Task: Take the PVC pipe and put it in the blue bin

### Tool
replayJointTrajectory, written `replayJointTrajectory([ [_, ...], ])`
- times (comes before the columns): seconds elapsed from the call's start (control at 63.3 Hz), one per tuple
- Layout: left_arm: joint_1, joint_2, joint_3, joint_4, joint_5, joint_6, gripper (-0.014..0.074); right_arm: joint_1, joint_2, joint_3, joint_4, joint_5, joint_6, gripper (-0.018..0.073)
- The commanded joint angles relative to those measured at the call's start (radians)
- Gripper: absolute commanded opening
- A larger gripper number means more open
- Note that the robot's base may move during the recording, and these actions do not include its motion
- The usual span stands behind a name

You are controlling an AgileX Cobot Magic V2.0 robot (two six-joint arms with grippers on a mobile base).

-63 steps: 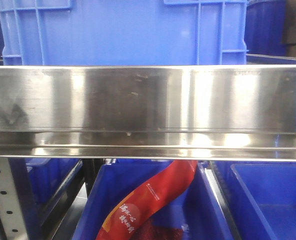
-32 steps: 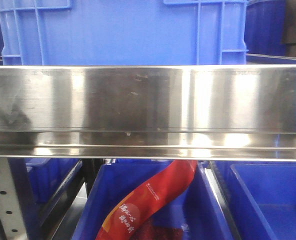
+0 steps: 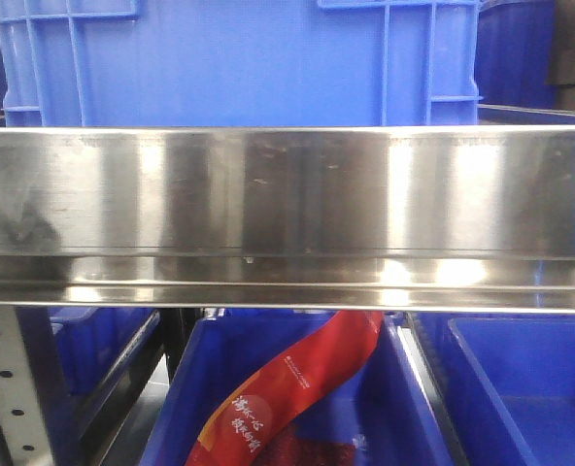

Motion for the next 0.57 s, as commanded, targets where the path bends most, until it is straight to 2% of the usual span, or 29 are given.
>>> replayJointTrajectory([
  [0.0, -0.006, -0.005, -0.001, 0.002, -0.018, 0.005, -0.0111, -0.007, -0.003, 0.0, -0.008, -0.025, 0.0, -0.0169],
  [0.553, -0.006, -0.005, -0.001, 0.002, -0.018, 0.005, -0.0111, -0.007, -0.003, 0.0, -0.008, -0.025, 0.0, -0.0169],
])
